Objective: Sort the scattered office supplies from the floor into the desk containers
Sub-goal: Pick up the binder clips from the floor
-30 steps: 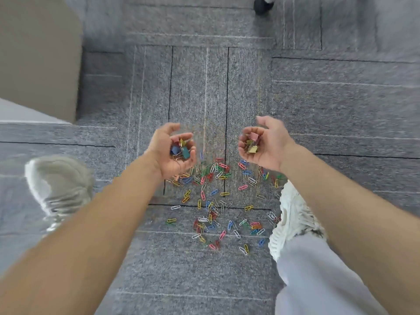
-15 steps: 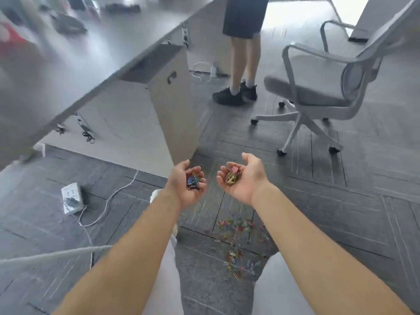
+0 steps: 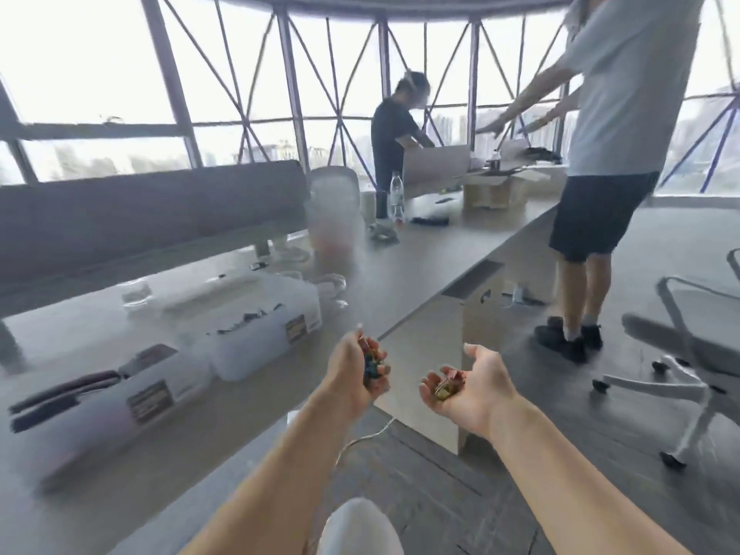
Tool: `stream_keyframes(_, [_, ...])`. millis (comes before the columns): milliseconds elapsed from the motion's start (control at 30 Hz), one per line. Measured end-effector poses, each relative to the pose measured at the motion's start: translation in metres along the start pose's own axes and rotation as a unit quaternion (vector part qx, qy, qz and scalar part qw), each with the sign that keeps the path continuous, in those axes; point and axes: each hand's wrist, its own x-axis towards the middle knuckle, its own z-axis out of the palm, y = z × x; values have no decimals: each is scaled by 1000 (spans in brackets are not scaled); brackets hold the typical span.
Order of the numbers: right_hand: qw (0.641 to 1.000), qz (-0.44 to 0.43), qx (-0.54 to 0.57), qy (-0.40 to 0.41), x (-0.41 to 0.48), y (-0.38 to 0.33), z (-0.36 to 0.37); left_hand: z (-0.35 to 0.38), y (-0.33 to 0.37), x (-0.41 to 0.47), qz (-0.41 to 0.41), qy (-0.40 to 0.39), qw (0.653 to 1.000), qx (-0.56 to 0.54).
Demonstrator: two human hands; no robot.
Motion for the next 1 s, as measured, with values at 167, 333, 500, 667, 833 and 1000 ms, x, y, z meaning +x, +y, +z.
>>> stream_keyframes(167, [998, 5, -35, -46, 23, -4, 100, -39, 88, 8, 76, 50, 996, 9])
stream_keyframes(333, [988, 26, -85, -127, 66, 0, 203, -69, 180, 21, 154, 125, 974, 112])
stream_keyframes(500, [965, 44, -204, -156, 122, 21, 288, -110, 231, 48, 59, 172, 948, 262])
stream_keyframes(667, [892, 46, -411, -183, 147, 38, 325, -141, 246, 59, -34, 145, 947, 285])
stream_keyframes(833, [906, -18, -390, -166, 112, 2, 298, -120, 240, 34, 16, 142, 941, 307])
stream_keyframes(1000, [901, -116, -400, -123, 41, -44, 191, -47, 180, 4, 136, 84, 942, 295])
